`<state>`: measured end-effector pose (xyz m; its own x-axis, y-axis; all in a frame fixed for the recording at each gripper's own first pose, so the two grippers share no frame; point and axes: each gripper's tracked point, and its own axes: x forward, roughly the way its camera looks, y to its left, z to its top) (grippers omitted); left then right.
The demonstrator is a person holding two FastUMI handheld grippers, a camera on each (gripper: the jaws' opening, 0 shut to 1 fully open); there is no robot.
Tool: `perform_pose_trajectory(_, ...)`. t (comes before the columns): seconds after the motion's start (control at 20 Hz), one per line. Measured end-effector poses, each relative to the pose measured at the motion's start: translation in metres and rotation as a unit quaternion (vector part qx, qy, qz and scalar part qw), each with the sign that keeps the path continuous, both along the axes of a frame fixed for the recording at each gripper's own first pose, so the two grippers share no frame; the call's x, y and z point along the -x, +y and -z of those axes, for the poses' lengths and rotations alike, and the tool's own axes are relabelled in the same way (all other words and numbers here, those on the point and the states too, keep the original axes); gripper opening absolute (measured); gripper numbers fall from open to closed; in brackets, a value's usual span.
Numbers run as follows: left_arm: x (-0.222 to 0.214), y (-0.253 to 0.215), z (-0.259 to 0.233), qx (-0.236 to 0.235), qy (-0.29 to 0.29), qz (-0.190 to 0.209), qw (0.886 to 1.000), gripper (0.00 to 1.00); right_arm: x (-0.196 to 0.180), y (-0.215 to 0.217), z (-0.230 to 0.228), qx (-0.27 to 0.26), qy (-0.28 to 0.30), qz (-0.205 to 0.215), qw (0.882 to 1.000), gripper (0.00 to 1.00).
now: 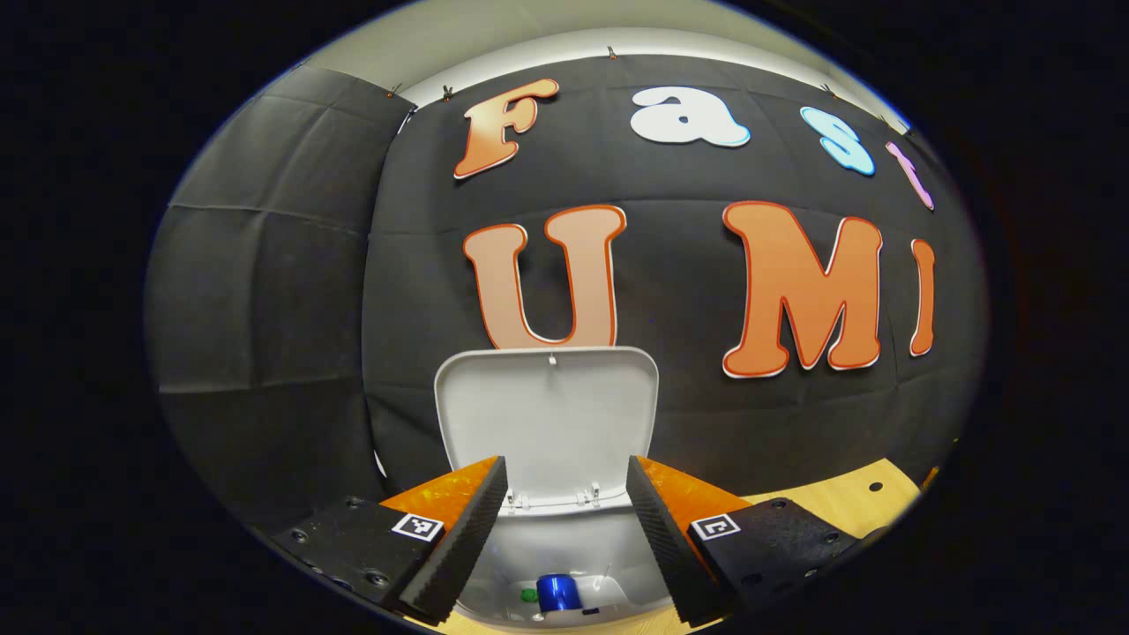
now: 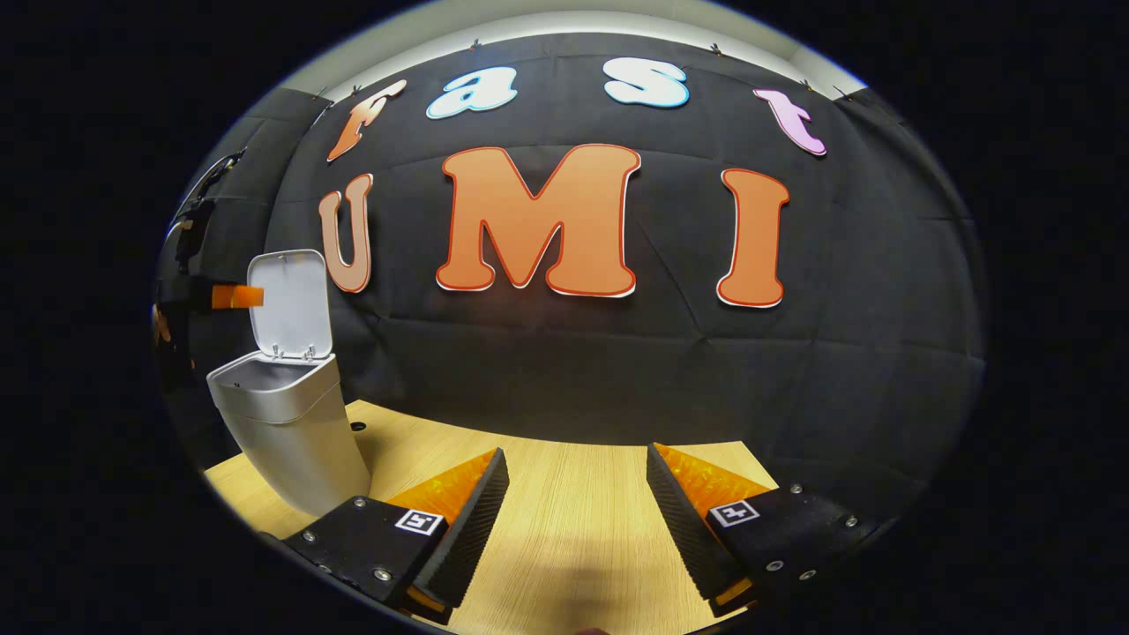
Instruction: Press the lid of the desktop garbage bin to open it, pick up the crumpled paper on the desktop and throw it into the bin, then pick up the pop can on the desktop and drop it into the bin, and finally close the garbage bin lid.
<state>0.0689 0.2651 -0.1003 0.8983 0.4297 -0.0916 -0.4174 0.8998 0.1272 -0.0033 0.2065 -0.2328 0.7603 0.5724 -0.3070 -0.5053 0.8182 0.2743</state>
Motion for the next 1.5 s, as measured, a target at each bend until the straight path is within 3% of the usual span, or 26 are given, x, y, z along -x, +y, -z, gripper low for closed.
perform_pose_trajectory(0.25,-0.013,0.016,-0.045,0.004,-0.010,0.000,1.000,0.86,-0.002,0.003,-0.004,-0.007,-0.003,-0.003,1.000,0.93)
perform_pose_trajectory(0.5,-0.025,0.018,-0.083,-0.034,-0.005,0.016,0.999,0.86,-0.004,-0.001,-0.006,-0.005,-0.006,-0.003,1.000,0.94)
perform_pose_trajectory(0.75,-0.042,0.027,-0.103,-0.037,0.002,0.023,0.999,0.88,-0.007,-0.004,-0.006,-0.005,-0.005,-0.001,1.000,0.94)
perform_pose_trajectory(1.1,-0.073,0.059,-0.103,0.035,0.035,0.021,0.999,0.86,-0.010,-0.006,-0.007,-0.007,-0.006,0.002,1.000,0.94)
perform_pose_trajectory(1.5,-0.110,0.083,-0.068,0.052,0.118,0.018,0.992,0.87,-0.011,-0.008,-0.002,-0.009,-0.002,0.004,1.000,0.94)
